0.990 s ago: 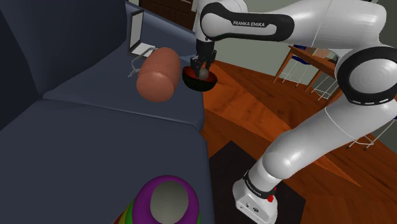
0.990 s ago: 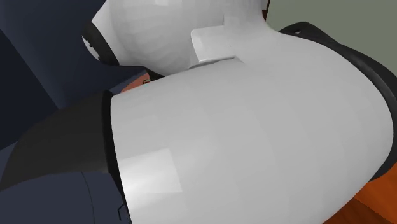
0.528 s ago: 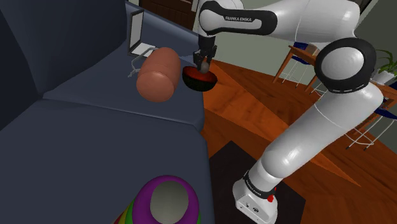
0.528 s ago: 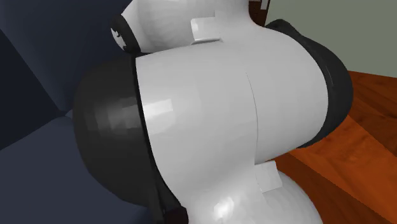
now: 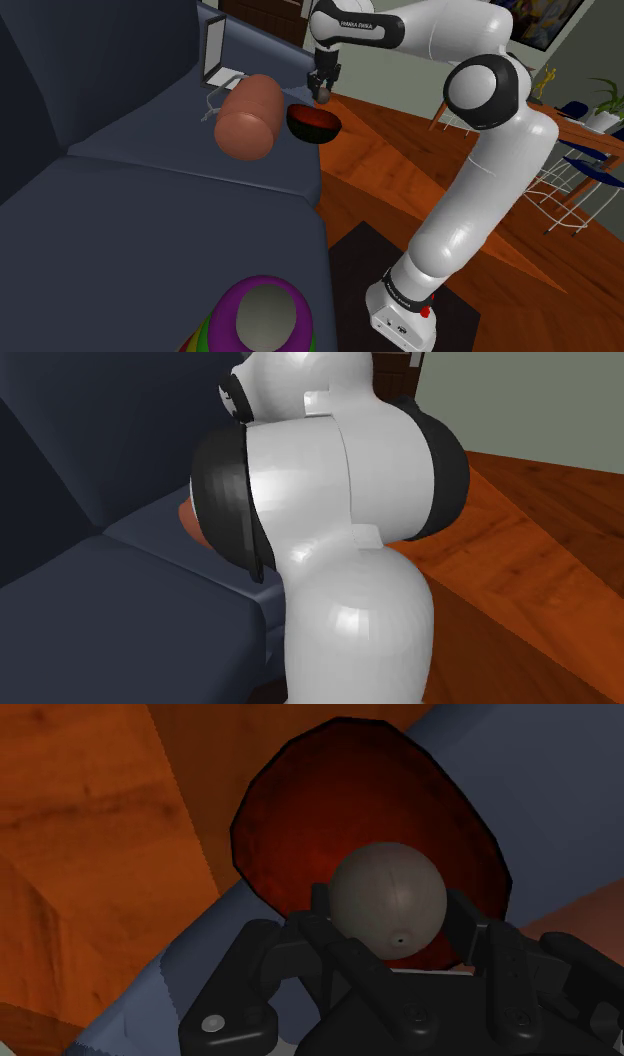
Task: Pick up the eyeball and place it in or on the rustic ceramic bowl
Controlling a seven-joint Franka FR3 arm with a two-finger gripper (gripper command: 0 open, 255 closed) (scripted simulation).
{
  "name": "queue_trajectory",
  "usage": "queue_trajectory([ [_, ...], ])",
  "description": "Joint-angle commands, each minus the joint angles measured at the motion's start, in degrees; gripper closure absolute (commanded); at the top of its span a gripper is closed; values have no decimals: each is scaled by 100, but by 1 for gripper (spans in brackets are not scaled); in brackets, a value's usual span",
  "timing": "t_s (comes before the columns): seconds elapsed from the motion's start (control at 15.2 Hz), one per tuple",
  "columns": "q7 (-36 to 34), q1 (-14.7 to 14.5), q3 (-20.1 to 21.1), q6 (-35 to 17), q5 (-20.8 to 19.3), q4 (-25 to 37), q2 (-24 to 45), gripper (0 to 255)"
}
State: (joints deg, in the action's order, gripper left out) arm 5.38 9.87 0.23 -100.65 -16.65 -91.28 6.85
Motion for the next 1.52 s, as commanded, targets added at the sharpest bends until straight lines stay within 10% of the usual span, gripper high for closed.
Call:
queue_trajectory([
  [0.0,201,95,-75,49,22,481,374,255],
  [1.45,20,166,-118,-920,-38,-331,540,255],
])
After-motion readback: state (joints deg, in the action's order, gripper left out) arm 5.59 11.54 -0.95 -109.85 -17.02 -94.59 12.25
